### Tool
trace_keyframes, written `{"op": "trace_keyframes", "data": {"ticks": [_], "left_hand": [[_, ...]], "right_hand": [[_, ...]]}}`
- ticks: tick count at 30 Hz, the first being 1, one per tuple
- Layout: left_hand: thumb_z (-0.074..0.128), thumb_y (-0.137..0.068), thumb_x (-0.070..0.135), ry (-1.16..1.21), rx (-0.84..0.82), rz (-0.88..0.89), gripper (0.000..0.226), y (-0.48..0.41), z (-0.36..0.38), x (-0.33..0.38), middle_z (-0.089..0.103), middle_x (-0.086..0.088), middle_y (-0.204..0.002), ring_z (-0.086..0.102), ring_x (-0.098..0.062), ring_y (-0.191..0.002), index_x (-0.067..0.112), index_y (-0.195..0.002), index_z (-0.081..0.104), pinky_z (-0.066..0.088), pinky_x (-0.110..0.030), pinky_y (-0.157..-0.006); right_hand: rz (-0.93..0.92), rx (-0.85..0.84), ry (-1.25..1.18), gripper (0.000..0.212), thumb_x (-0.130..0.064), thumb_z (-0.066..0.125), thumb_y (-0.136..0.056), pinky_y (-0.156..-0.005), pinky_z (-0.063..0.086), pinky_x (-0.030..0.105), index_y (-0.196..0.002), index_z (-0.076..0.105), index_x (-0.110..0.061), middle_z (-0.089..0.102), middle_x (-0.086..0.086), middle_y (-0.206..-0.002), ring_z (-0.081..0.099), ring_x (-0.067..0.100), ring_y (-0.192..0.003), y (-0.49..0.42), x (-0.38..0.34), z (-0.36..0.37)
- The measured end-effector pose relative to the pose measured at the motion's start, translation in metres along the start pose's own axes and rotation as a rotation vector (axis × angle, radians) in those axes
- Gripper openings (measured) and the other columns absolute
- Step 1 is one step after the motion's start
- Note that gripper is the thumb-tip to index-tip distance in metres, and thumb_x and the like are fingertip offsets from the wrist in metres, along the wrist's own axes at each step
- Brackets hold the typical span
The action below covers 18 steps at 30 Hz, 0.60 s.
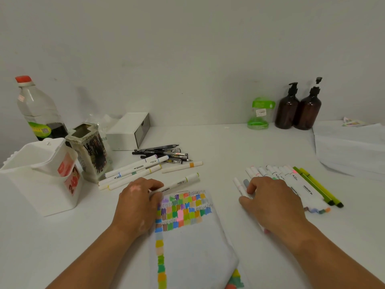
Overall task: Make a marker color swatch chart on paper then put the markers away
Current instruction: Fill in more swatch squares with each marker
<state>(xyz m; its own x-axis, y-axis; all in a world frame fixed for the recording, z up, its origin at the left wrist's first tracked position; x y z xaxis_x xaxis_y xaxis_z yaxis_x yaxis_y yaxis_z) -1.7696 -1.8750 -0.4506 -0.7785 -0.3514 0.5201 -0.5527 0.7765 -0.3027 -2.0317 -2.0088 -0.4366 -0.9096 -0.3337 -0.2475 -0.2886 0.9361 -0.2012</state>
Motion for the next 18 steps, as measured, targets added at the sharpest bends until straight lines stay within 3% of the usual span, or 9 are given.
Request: {"op": "trace_keyframes", "data": {"ticks": [5, 8, 10, 15, 18], "left_hand": [[0.065, -0.094, 0.026, 0.329, 0.012, -0.047, 0.02, 0.011, -0.011, 0.016, 0.065, 0.019, -0.091, 0.062, -0.005, -0.085, 0.046, -0.096, 0.065, 0.044, -0.009, -0.061], [0.066, -0.092, 0.03, 0.506, -0.084, -0.042, 0.018, 0.019, -0.015, 0.029, 0.07, 0.021, -0.089, 0.063, 0.004, -0.088, 0.047, -0.092, 0.07, 0.047, -0.007, -0.059], [0.067, -0.092, 0.027, 0.659, -0.161, -0.053, 0.02, 0.024, -0.014, 0.037, 0.071, 0.025, -0.091, 0.062, 0.012, -0.088, 0.046, -0.089, 0.073, 0.043, 0.002, -0.063], [0.072, -0.089, 0.021, 0.822, -0.361, -0.039, 0.017, 0.031, -0.006, 0.047, 0.076, 0.009, -0.094, 0.071, -0.005, -0.087, 0.038, -0.091, 0.075, 0.052, -0.013, -0.061], [0.079, -0.084, 0.018, 0.854, -0.413, 0.013, 0.016, 0.034, -0.001, 0.051, 0.077, 0.001, -0.091, 0.073, -0.012, -0.08, 0.031, -0.092, 0.076, 0.053, -0.018, -0.066]], "right_hand": [[-0.008, 0.085, -0.049, 0.018, -0.051, 0.066, -0.084, -0.052, 0.035, 0.025, -0.08, 0.062, -0.033, 0.061, -0.016, -0.069, 0.056, 0.005, -0.069, -0.002, 0.003, -0.002], [-0.104, 0.133, -0.414, 0.013, -0.044, 0.075, -0.082, -0.059, 0.041, 0.024, -0.078, 0.067, -0.035, 0.065, -0.018, -0.065, 0.058, 0.003, -0.065, 0.006, -0.011, -0.006], [-0.221, 0.087, -0.634, 0.008, -0.039, 0.077, -0.08, -0.06, 0.042, 0.014, -0.076, 0.07, -0.038, 0.068, -0.021, -0.07, 0.06, 0.006, -0.063, 0.018, -0.028, -0.007], [-0.302, -0.104, -1.021, 0.016, -0.031, 0.078, -0.089, -0.064, 0.052, 0.017, -0.095, 0.074, -0.046, 0.072, -0.014, -0.083, 0.063, 0.007, -0.07, 0.032, -0.052, -0.003], [-0.315, -0.151, -1.1, 0.014, -0.039, 0.076, -0.079, -0.07, 0.056, 0.022, -0.093, 0.075, -0.041, 0.075, -0.01, -0.085, 0.067, 0.015, -0.074, 0.032, -0.056, -0.004]]}}
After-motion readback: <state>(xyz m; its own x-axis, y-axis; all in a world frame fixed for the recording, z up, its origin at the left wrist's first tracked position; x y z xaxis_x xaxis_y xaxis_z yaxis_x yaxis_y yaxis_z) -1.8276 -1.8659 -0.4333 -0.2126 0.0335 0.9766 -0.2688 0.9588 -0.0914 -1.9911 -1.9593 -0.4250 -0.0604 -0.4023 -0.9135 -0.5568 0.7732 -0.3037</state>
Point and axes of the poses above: each hand's wrist, its own y-axis away from the middle knuckle, its own z-axis out of the palm, x = y × z, the point moved 2 cm from there along -y, towards the middle knuckle
